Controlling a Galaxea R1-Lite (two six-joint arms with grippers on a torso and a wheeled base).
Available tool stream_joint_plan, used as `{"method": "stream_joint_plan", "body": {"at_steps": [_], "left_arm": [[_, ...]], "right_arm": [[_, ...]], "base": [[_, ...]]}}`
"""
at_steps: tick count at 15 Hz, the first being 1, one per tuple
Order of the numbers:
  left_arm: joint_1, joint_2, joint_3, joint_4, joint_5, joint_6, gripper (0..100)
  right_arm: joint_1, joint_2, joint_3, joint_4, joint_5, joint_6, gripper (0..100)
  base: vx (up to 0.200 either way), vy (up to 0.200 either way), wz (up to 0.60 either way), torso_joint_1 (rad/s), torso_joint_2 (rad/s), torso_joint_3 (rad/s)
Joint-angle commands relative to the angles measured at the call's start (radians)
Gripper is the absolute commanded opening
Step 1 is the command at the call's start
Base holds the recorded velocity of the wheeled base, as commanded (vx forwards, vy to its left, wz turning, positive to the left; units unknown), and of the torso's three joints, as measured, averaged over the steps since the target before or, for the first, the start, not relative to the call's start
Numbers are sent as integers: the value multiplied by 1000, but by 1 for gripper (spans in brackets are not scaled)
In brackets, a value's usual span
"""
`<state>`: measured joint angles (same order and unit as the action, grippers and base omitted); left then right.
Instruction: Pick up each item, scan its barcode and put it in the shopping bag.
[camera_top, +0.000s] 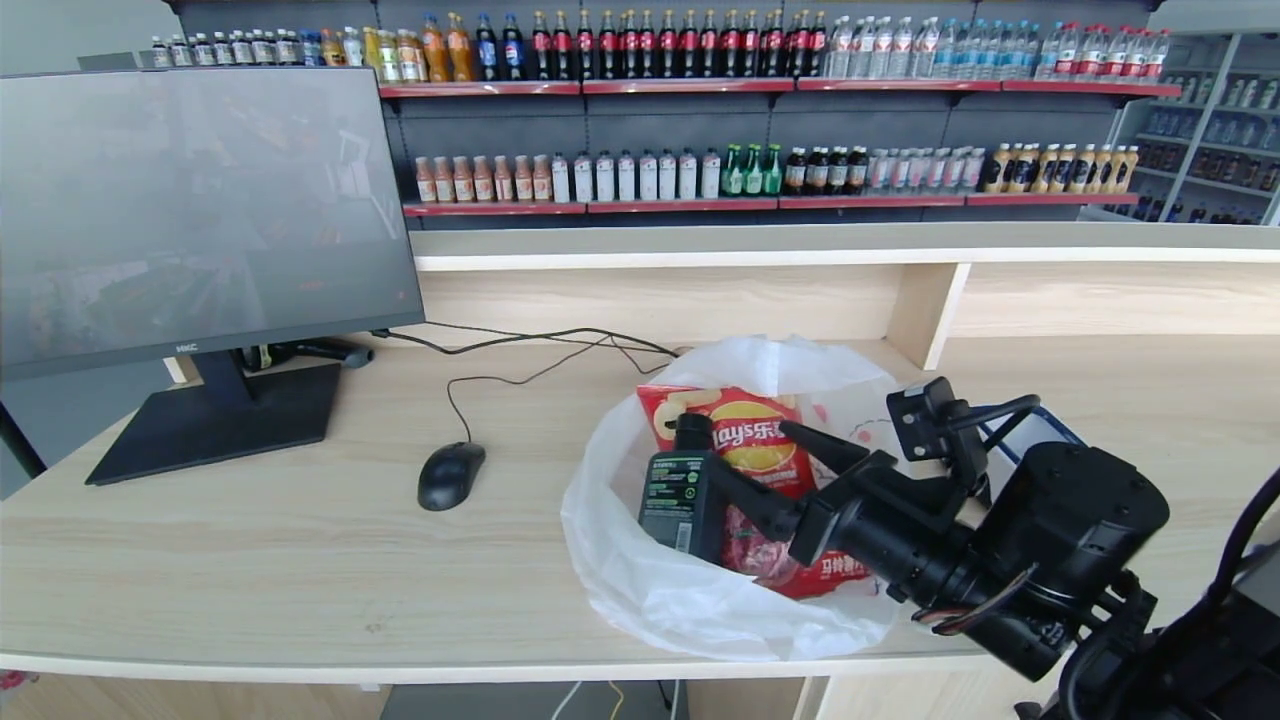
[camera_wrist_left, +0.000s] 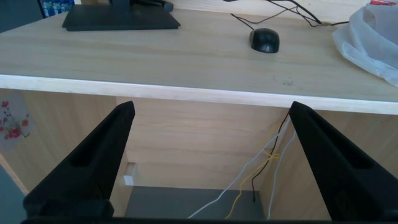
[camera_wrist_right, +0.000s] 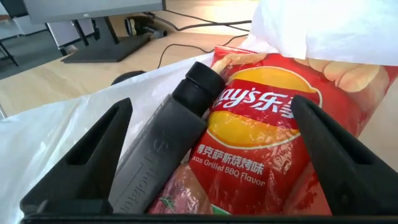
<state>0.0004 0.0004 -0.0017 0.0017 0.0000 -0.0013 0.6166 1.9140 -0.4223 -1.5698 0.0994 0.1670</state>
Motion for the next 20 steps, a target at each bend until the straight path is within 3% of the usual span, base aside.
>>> {"method": "stream_joint_plan", "body": {"at_steps": [1, 9, 12, 13, 15, 20], "left_arm": [[0, 0, 0, 0, 0, 0, 100], [0, 0, 0, 0, 0, 0, 100], [1, 0, 0, 0, 0, 0, 100], [0, 0, 0, 0, 0, 0, 100], [0, 0, 0, 1, -5, 35, 100], [0, 0, 0, 1, -2, 1, 100]], "right_arm": [[-1, -18, 0, -1, 0, 0, 100], [-26, -136, 24, -1, 5, -52, 100], [-44, -173, 96, -1, 3, -138, 100], [-94, -176, 93, -1, 3, -204, 100], [-126, -199, 112, -1, 3, -225, 100], [-129, -222, 148, -1, 3, -236, 100]], "base": [[0, 0, 0, 0, 0, 0], [0, 0, 0, 0, 0, 0], [0, 0, 0, 0, 0, 0], [0, 0, 0, 0, 0, 0], [0, 0, 0, 0, 0, 0], [-40, 0, 0, 1, 0, 0]]}}
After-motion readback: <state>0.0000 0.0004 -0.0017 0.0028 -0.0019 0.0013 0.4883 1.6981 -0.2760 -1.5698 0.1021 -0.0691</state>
